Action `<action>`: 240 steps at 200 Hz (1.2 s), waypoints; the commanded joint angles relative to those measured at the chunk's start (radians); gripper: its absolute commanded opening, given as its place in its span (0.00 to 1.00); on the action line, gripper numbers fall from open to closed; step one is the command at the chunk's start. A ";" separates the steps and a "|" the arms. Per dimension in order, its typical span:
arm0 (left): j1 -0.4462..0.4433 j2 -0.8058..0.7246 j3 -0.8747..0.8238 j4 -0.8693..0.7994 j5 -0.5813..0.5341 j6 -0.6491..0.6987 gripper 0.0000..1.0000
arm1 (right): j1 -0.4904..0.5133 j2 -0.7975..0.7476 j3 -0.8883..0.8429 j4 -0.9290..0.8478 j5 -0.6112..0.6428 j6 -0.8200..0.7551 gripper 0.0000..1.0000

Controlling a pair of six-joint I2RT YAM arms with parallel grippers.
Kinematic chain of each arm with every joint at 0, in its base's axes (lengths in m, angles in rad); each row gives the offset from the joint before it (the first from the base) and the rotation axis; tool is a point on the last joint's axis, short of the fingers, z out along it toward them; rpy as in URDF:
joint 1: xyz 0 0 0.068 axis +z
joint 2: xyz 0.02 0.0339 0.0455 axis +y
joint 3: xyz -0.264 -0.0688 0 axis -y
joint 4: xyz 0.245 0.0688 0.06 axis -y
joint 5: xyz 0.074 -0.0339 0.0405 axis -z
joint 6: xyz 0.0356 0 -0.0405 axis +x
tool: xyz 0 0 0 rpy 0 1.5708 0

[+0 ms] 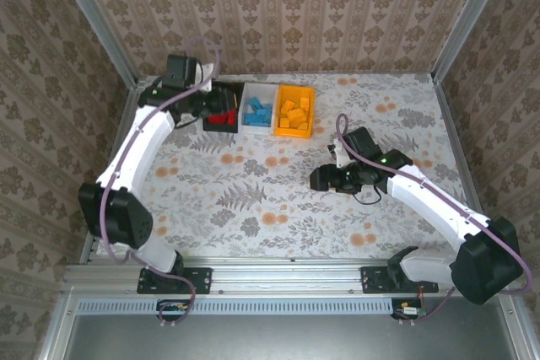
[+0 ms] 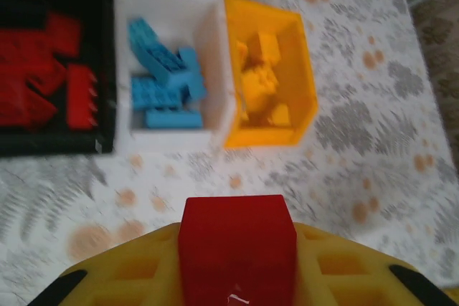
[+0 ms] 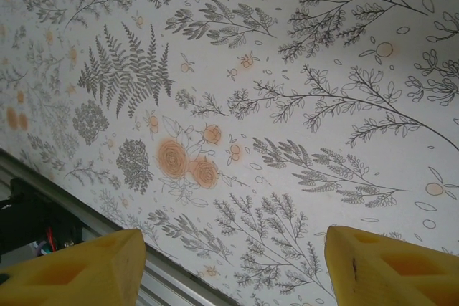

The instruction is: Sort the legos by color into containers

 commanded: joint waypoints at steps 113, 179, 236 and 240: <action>0.041 0.782 0.843 -0.404 -0.362 0.215 0.32 | 0.008 -0.071 0.013 0.019 0.002 -0.011 0.69; 0.044 0.839 0.840 -0.390 -0.383 0.230 0.35 | 0.008 -0.045 0.007 0.052 -0.007 -0.005 0.70; 0.048 0.825 0.841 -0.384 -0.372 0.223 0.60 | 0.009 -0.035 0.008 0.060 -0.015 0.009 0.70; 0.048 0.823 0.841 -0.383 -0.372 0.223 0.61 | 0.010 -0.035 0.008 0.062 -0.015 0.010 0.70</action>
